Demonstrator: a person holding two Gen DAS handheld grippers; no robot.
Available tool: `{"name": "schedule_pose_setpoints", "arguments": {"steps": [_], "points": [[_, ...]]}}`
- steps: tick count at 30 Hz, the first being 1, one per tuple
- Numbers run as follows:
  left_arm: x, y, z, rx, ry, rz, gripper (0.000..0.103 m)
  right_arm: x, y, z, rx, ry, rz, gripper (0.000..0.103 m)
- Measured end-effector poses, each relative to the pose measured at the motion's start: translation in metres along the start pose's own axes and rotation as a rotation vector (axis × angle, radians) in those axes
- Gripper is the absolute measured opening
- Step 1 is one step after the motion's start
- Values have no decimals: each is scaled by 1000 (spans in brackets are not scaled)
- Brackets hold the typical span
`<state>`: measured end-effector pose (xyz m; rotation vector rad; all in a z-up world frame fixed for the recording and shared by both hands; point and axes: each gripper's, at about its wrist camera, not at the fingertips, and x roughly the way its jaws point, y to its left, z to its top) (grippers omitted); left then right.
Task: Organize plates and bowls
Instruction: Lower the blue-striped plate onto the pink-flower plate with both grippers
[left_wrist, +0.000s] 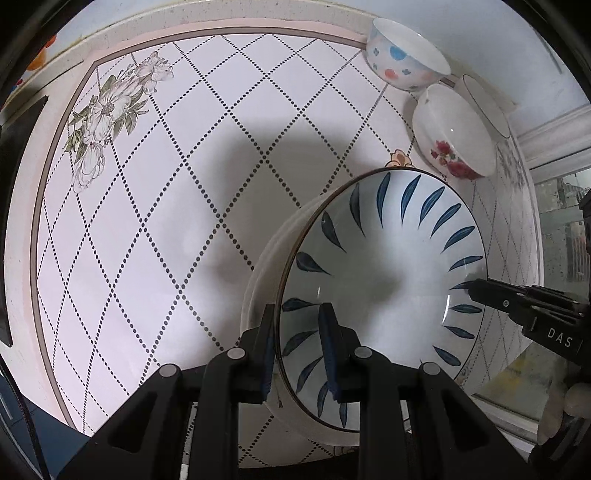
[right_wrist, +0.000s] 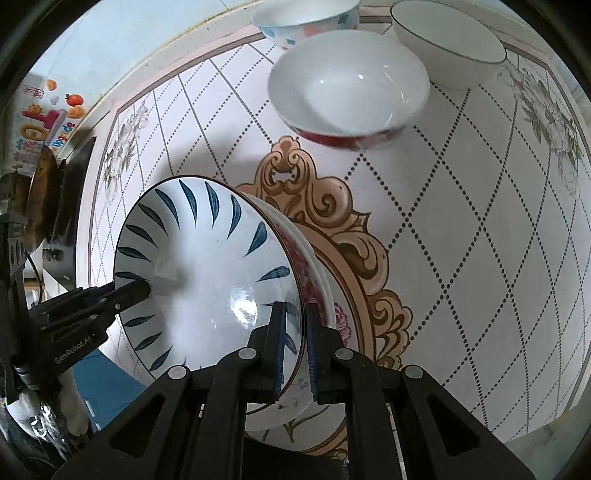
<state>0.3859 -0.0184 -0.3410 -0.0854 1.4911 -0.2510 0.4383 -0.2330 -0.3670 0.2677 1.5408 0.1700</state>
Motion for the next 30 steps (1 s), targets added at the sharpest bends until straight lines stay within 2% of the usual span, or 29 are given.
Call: {"name": "schedule_pose_setpoints", "arguments": {"steps": [12,19,30], "points": [[11,-3,-6,-63,-40,21,23,9,-2,-2,-20,4,33,12],[16,-1,-14,-108,-36,2,23,6,-11,-7,2,7,85,15],[16,9,-12,-170,-21,-62,23,5,-13,-17,53,4,101,16]]}}
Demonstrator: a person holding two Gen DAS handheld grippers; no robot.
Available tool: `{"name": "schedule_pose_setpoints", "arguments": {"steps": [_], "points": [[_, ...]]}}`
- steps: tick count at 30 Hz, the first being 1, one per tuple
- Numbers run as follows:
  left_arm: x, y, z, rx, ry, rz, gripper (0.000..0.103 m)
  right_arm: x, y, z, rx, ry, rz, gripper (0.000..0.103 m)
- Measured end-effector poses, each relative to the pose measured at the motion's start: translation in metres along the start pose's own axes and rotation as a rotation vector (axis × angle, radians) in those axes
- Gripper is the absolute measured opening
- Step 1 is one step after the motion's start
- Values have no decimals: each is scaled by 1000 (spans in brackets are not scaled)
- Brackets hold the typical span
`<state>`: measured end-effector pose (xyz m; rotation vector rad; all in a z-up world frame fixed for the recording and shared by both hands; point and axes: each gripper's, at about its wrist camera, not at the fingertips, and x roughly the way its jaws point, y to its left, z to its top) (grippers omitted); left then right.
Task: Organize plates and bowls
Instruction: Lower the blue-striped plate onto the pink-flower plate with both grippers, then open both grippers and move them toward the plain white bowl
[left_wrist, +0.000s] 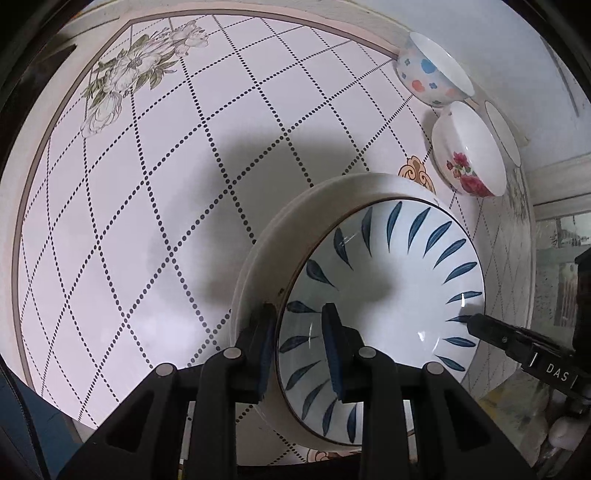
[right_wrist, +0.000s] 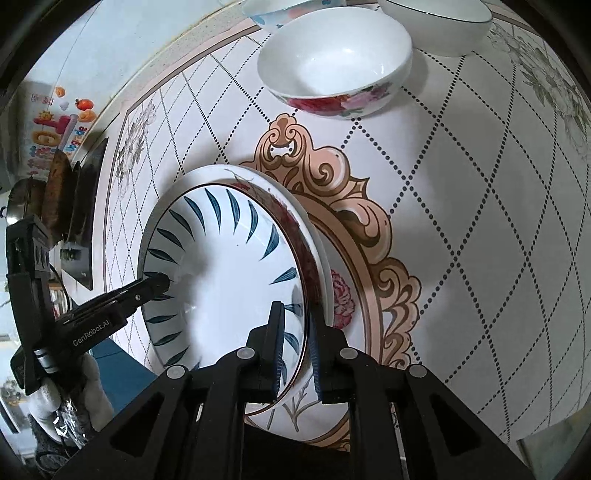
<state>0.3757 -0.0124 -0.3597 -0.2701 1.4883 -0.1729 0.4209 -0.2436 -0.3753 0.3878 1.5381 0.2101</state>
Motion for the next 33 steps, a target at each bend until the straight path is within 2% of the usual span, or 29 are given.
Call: {"name": "schedule_pose_setpoints", "arguments": {"steps": [6,13,17,21,24,26,29,31,32,33], "points": [[-13,9,-6,20,3,5,23,-2,-4,-2,54,-19,-4,16],[-46,-1,-17,77,-67,44,23,-19,17,-13,16,-90,-96,17],[-78,-12,-33,136,-132,91,23,-40,41,-30,-50,-143,-152,33],[-112,-23,-51,190,-186,91,26,-68,62,-55,-92,-196,-180,48],[-135,-28,-67,214,-224,72,37,-90,73,-79,-110,-232,-175,60],[-148,-29,-72,219,-240,60,37,-106,79,-93,-116,-257,-173,65],[-168,-30,-85,230,-271,52,39,-128,89,-113,-120,-291,-174,66],[-179,-30,-92,238,-288,40,57,-141,95,-126,-121,-312,-173,67],[-185,-30,-96,239,-298,32,70,-148,99,-133,-121,-321,-166,71],[-190,-30,-99,244,-309,27,73,-153,101,-137,-121,-327,-158,75]]}}
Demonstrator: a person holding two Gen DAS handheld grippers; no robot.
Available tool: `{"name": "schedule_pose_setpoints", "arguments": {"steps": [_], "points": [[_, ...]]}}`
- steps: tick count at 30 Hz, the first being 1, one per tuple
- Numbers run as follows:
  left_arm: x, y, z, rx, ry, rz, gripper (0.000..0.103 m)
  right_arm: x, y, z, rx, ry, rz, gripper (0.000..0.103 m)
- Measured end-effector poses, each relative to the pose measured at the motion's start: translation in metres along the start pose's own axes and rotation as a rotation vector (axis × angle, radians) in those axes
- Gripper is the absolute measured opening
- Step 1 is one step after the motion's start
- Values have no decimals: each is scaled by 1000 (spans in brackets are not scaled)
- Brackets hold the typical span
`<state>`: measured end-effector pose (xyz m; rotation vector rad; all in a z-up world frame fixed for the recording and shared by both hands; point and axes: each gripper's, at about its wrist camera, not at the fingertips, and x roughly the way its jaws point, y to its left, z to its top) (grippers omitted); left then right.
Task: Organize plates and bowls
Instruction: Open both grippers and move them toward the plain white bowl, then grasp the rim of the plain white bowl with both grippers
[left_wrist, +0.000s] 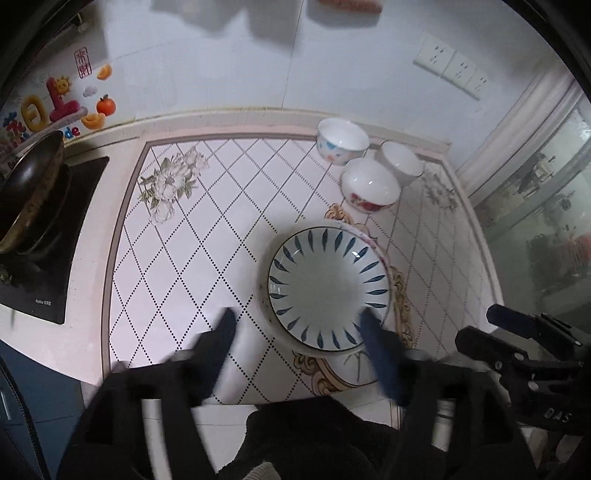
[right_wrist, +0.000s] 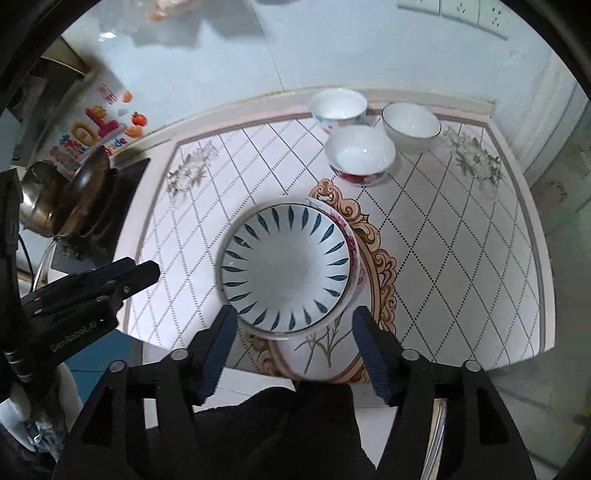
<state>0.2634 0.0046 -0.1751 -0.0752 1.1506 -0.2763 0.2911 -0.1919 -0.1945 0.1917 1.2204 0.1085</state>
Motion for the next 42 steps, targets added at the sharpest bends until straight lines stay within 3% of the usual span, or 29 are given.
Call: {"name": "schedule_pose_setpoints", "arguments": {"steps": [9,18,24,29,35,42], "points": [[-23,-17,-8,24,-16,-10,73,-41,4,-19,20,-33,18,76],[16,-40,29,-17,-17,46,73,-22,-51,13,88,-25,91,76],[80,-61,104,-66,-24,128,73,36,-123,85,165,-4,100,76],[148,-67,154,-117,48,174,73,97,-168,141,181,74,125,76],[224,-64,184,-201,154,166,73,169,-204,191,177,165,169,76],[277,-67,191,-247,260,101,73,223,-221,214,205,233,216,76]]}}
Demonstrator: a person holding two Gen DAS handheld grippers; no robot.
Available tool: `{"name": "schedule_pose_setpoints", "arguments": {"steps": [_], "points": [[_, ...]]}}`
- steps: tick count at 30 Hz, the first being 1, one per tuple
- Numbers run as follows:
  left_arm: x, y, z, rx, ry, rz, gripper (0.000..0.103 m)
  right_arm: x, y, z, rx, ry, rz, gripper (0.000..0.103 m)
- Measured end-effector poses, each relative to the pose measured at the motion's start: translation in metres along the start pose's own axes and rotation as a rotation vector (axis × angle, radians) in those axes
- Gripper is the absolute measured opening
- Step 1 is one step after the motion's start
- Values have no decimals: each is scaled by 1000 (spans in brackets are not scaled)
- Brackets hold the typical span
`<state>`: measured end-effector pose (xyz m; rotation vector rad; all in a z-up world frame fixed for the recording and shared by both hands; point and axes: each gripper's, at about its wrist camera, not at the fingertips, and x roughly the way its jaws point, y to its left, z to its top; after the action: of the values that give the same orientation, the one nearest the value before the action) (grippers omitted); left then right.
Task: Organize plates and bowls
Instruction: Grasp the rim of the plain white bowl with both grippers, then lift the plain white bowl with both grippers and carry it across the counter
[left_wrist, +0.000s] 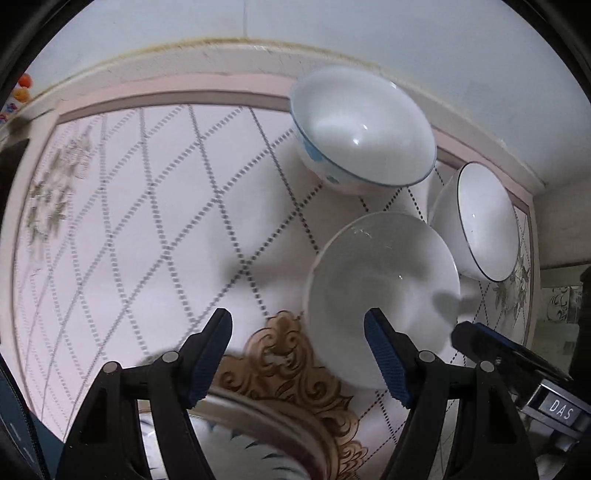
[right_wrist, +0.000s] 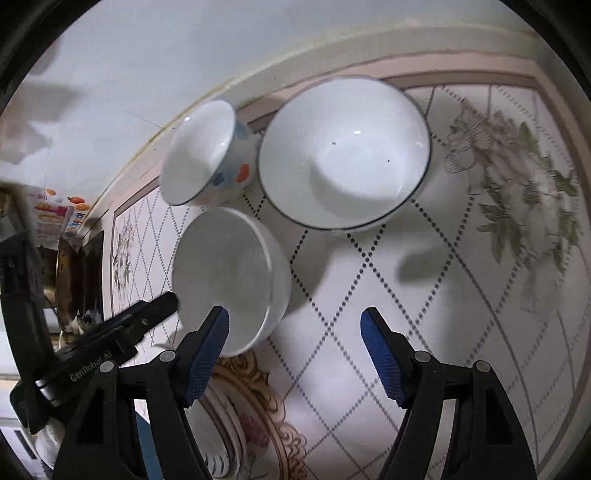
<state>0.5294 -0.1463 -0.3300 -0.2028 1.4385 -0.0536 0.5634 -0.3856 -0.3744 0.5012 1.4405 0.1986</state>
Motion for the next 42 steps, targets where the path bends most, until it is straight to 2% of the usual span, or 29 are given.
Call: {"name": "schedule_pose_setpoints", "arguments": {"steps": [4,7,9,11,15,18,22,31,42], "points": [[14,-4,2,9,16,-17,72,18,-7,8,23,21,24,75],[22,-4,3,8,38,-29,55,28,-9,9,35,29,31,67],[27,-2,4,-3,58,-45,41,30,-8,9,35,20,46,54],[28,-1,5,-6,52,-42,39,30,-5,9,25,8,56,46],[28,-1,6,5,49,-64,25,32,2,9,18,0,82,24],[26,-4,6,17,37,-51,25,33,11,8,4,-12,84,16],[19,-7,0,21,22,-47,24,32,19,4,-21,-19,44,16],[-11,-20,-14,67,-20,-61,24,11,23,-16,-43,-24,39,16],[-50,-50,-70,161,-48,-125,25,-49,6,-73,-49,-63,27,16]]}}
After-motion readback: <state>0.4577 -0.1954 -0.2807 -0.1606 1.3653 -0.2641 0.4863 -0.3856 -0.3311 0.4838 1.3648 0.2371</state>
